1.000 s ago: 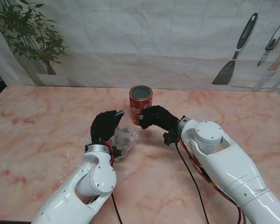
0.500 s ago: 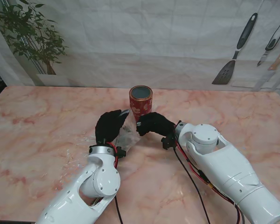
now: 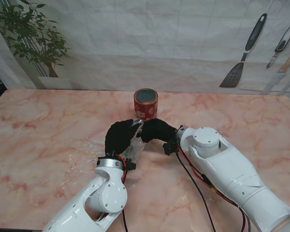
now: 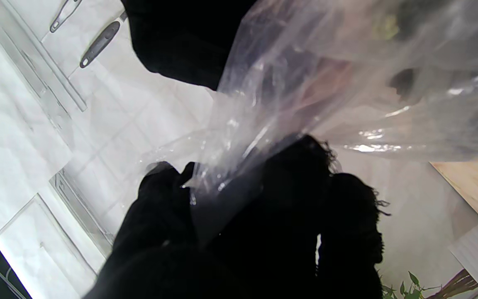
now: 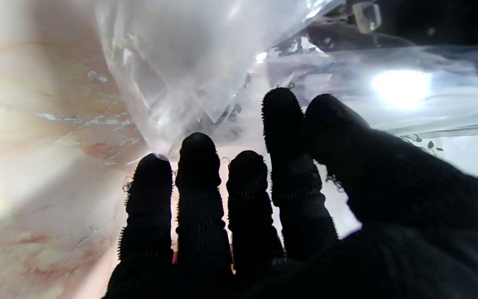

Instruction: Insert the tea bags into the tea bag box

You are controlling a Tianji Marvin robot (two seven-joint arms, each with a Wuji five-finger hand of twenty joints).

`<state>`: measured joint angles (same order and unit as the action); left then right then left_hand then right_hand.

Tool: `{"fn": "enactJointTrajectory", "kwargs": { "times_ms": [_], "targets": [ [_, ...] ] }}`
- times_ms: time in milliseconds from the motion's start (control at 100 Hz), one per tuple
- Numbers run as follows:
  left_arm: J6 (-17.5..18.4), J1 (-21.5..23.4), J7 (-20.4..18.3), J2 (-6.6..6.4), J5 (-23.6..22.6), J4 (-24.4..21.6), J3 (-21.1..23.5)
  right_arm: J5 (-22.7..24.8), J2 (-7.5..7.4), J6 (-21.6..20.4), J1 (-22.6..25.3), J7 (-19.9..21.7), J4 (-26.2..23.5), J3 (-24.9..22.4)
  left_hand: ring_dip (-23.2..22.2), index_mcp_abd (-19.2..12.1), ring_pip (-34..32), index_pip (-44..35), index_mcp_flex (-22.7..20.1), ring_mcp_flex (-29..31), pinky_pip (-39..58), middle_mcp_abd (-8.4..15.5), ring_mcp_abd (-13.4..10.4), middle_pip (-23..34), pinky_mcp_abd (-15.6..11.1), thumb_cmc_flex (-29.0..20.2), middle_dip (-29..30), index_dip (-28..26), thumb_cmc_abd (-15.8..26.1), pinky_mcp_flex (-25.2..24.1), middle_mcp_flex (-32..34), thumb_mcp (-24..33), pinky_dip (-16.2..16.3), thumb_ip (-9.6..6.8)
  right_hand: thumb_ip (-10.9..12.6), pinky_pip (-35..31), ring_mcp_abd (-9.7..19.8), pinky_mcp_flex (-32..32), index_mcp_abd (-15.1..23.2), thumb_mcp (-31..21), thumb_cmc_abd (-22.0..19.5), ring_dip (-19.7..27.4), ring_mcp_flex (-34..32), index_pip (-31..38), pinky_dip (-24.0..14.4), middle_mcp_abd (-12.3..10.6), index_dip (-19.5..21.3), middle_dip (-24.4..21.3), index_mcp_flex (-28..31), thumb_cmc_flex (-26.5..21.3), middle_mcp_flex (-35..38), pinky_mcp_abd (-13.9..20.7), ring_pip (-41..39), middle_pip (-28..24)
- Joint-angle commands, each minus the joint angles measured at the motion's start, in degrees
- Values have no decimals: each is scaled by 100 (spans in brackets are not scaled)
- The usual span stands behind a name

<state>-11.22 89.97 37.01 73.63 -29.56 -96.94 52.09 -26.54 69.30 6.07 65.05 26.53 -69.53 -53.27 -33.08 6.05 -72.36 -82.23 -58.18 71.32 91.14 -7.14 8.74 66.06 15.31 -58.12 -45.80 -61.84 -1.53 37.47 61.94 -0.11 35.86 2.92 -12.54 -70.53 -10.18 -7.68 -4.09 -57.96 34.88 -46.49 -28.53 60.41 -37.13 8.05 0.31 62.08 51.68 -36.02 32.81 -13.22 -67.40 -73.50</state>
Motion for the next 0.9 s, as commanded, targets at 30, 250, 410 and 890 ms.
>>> {"fn": "enactJointTrajectory", "kwargs": {
  "times_ms": [30, 250, 410, 890],
  "targets": [
    [47, -33, -39, 35, 19, -3, -56, 131, -3, 118, -72, 169, 3, 98, 48, 115, 135, -251, -61, 170, 118, 716, -14, -46, -353, -594, 130, -83, 336, 100, -84, 23, -72, -149, -347, -231, 113, -75, 482, 16, 192, -105, -166, -167, -122, -169, -208, 135, -142, 183, 110, -12, -199, -196],
    [120, -78, 74, 82, 78, 33, -111, 445, -61, 209, -168, 189, -53, 279, 50, 115, 135, -251, -61, 170, 119, 713, -15, -44, -353, -595, 131, -83, 336, 100, -78, 22, -75, -149, -331, -280, 141, -103, 527, -95, 296, -185, -196, -557, -163, -217, -154, 236, -235, 451, 111, 2, -201, -181],
    [140, -108, 99, 95, 95, 64, -124, 593, -121, 148, -223, 317, -56, 362, 52, 123, 137, -250, -66, 166, 120, 715, -6, -46, -353, -594, 131, -82, 337, 100, -83, 20, -76, -148, 374, -263, 201, -88, 167, -354, 488, -262, -106, -1784, -171, -231, 1081, 347, -191, 1171, -59, 40, -139, -122],
    [-84, -340, 145, 176, 232, 309, -131, 841, -346, -72, -260, 860, -176, 439, 85, 97, 201, -250, -58, 152, 76, 753, -46, -58, -362, -577, 141, -84, 340, 150, -104, 9, -113, -147, 237, -159, 228, 9, -135, -369, 1108, -273, 118, -1916, -138, -182, 1212, 391, -409, 1421, -361, 27, -56, -71]
  ]
}}
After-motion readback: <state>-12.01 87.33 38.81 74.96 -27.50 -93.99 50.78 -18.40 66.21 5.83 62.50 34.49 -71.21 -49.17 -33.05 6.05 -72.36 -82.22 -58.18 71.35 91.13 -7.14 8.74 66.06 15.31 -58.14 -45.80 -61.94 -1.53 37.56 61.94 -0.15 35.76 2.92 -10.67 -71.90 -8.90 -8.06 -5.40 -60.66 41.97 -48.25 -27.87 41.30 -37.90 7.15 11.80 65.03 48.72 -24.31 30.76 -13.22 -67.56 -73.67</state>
